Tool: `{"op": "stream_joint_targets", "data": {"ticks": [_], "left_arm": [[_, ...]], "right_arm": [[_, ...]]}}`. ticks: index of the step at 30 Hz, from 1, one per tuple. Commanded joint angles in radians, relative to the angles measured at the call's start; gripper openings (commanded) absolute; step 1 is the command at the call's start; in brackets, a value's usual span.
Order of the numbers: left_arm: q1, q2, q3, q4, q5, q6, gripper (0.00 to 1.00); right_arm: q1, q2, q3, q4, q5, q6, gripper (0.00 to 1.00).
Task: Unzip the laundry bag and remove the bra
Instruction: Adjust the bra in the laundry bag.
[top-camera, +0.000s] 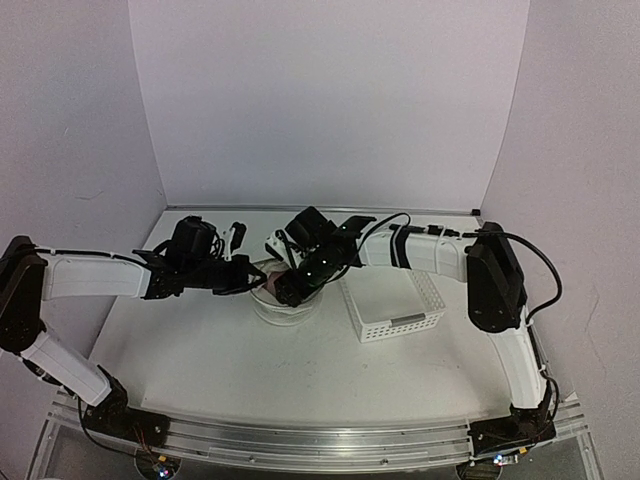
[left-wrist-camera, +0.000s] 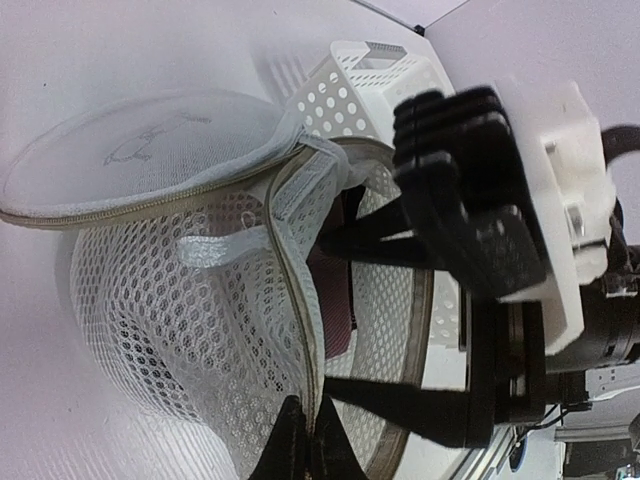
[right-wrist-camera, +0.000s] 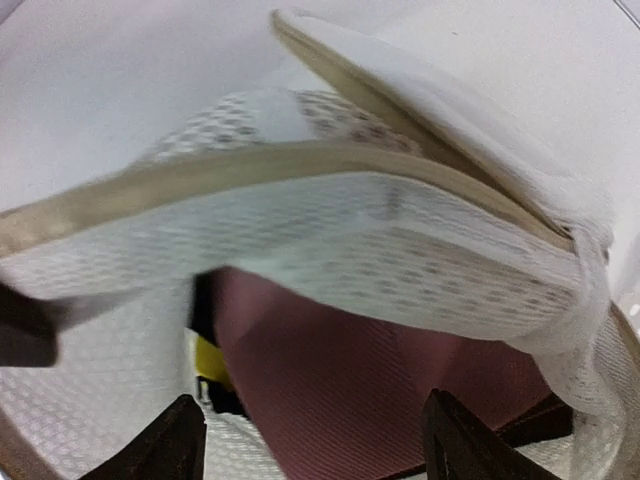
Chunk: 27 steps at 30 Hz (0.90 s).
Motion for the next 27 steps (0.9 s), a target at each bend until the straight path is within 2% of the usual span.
{"op": "stream_joint_targets", "data": {"ticks": [1, 7, 27], "left_arm": [[-0.005, -0.045, -0.026, 0.015, -0.012, -0.003, 0.0], [-0.005, -0.032, -0.045, -0.004, -0.005, 0.004, 0.0], [-0.005, 0.024, -0.042, -0.006, 0.001, 0.016, 0.0]], "right_arm": [[-0.006, -0.011, -0.028, 0.083, 0.178, 0.03, 0.77], [-0.02, -0.026, -0.044, 0.121, 0.251, 0.075, 0.81], [-0.06, 0.115, 0.046, 0.092, 0.035, 0.175, 0.86]]}}
